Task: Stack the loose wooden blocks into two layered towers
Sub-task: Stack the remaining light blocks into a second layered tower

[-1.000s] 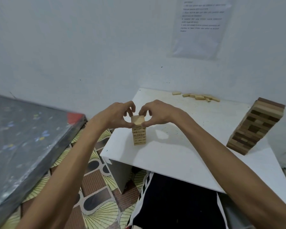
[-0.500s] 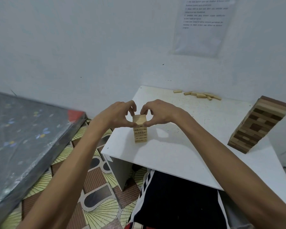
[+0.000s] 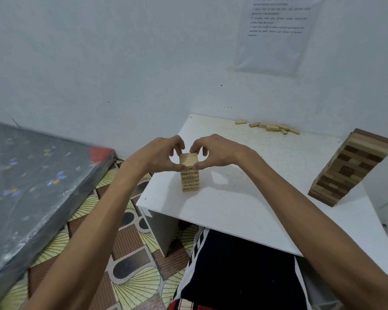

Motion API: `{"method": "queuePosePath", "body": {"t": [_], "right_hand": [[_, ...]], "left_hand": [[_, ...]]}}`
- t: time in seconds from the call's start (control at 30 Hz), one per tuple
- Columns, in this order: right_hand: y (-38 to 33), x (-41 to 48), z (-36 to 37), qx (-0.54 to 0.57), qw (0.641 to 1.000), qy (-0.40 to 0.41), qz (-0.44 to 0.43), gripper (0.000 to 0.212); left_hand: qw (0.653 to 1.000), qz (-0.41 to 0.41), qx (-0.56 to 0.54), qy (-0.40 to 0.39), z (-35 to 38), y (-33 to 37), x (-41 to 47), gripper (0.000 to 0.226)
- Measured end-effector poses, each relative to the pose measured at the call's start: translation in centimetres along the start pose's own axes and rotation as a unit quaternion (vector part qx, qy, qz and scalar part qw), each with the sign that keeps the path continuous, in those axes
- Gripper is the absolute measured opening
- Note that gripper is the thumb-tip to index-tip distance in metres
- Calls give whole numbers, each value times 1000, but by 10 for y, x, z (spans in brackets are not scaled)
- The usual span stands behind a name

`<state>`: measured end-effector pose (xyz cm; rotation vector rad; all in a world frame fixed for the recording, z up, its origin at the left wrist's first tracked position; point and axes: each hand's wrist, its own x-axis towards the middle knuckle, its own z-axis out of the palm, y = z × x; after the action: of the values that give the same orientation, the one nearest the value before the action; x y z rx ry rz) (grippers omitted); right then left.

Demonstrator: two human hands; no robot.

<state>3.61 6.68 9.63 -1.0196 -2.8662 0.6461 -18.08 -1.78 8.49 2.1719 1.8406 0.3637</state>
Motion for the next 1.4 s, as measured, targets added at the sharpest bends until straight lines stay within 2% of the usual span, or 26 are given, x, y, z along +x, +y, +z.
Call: {"method": "queuePosePath", "body": {"t": [0.17,0.3,0.4,0.83,1.4], "right_hand": [[2,0,2,4,1000,0,-2,58],[3,0,5,23,1000,-14,7,82],[5,1,10,37,999,-15,6,94],[7,1,20,54,998,4,-8,90],[6,3,23,59,998,3,3,92]], "left_hand": [[1000,-8,-25,-11,3,-2,-1,66],[998,-17,-65,-18,9,-2,-4,85],[995,-22,-92,-12,15,-2,-6,89],[994,-28,-108,13,27,-9,-8,85],[991,-35,-126,10,28,-12,-7,93]]}}
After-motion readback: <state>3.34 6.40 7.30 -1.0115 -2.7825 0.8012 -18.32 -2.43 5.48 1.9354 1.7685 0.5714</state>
